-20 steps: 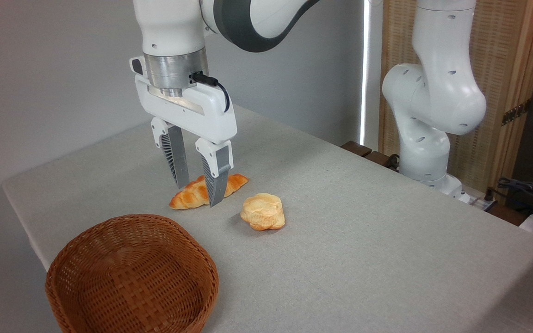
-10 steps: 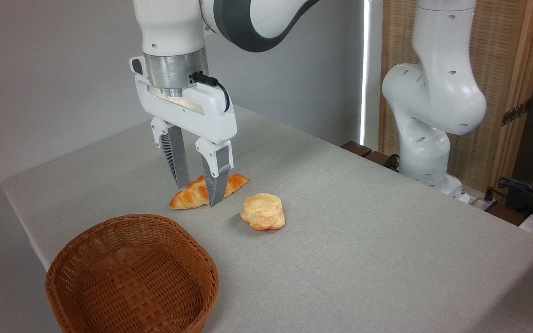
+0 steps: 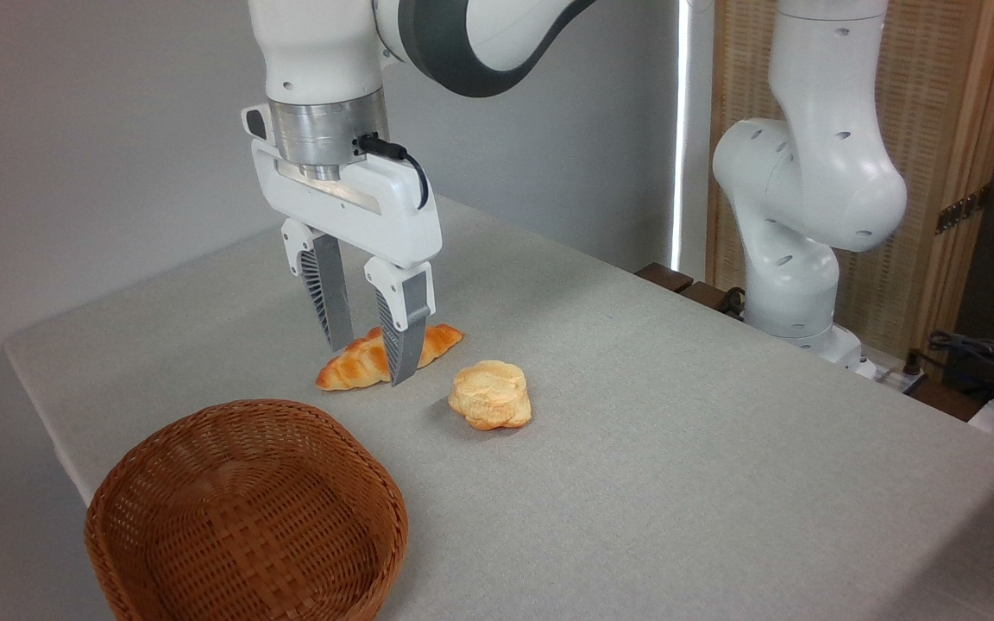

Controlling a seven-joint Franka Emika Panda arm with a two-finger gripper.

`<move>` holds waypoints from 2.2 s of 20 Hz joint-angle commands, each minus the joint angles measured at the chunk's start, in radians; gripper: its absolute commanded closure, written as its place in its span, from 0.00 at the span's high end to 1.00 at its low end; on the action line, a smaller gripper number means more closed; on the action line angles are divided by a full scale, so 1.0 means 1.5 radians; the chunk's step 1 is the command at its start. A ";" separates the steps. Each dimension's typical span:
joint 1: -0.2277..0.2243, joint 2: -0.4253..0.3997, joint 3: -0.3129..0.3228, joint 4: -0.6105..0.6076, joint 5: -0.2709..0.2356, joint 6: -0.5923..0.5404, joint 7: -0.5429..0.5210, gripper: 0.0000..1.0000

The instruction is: Put bread into the basket

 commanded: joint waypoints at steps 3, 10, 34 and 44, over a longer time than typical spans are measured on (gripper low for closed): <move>-0.003 0.000 0.008 0.009 -0.006 -0.005 0.012 1.00; -0.004 0.003 0.007 0.008 -0.007 -0.005 0.013 1.00; -0.017 -0.072 0.009 -0.196 -0.004 0.002 0.143 1.00; -0.020 -0.025 0.007 -0.190 -0.003 0.006 0.142 1.00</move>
